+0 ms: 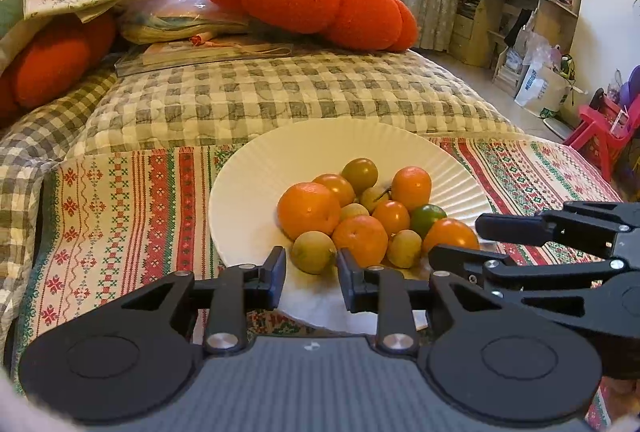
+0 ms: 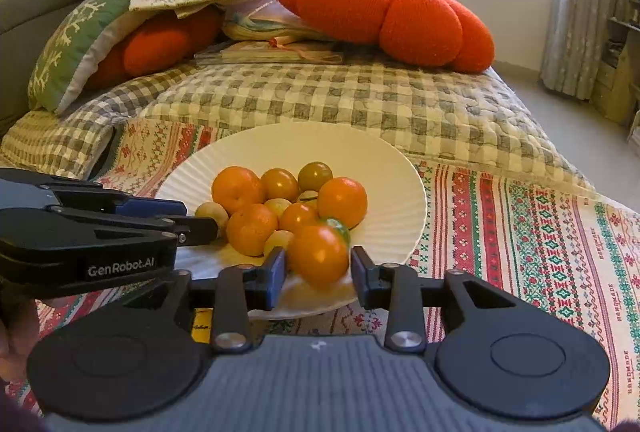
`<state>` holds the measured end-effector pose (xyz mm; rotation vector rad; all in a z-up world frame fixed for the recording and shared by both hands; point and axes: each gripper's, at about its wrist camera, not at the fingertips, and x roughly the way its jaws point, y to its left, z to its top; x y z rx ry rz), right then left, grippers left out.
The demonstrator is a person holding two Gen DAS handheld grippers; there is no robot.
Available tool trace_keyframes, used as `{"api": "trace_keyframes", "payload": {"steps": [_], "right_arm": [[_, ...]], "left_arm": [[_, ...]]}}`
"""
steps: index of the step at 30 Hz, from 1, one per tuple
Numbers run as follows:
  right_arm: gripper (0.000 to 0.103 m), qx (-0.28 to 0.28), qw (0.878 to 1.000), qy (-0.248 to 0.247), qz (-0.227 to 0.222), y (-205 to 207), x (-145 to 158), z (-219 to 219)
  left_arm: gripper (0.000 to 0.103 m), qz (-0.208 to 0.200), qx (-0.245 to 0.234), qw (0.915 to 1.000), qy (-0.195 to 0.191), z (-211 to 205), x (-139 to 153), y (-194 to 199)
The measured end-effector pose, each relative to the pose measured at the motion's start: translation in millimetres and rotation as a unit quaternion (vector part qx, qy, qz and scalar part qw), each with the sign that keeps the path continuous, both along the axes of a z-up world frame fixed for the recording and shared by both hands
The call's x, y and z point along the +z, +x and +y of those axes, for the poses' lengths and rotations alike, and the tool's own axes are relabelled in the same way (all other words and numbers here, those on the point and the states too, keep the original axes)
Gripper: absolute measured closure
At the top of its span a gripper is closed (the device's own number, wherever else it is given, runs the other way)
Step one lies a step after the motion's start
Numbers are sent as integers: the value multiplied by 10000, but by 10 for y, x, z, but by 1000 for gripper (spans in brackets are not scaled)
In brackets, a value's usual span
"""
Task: Organize fruits
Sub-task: 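Open both tools to release the fruits on the plate, then withdraw both open tools from the plate toward the last two fruits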
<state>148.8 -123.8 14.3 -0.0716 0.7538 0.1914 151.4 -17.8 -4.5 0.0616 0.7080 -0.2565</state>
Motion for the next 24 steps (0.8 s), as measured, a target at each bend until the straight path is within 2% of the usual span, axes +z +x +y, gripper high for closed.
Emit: {"api": "trace_keyframes", "payload": {"steps": [5,8,13,24], "right_arm": [[56,-14,10000,-55,-39,-47,50,4],[48,-59,9999,-72,-85,-89,92,-8],[34,-180,9997,-2,-134,-169,164,-59],[18,-366,9992,156,-56,-414,215,-126]], "left_arm": [[79,-2,29,10000,46,3,42,-62],[67,-32,45,10000,39,8,85,-123],[57,-22,124,9999,-12,33,152,-232],[29,18,199,9998,-34,132,240,-518]]}}
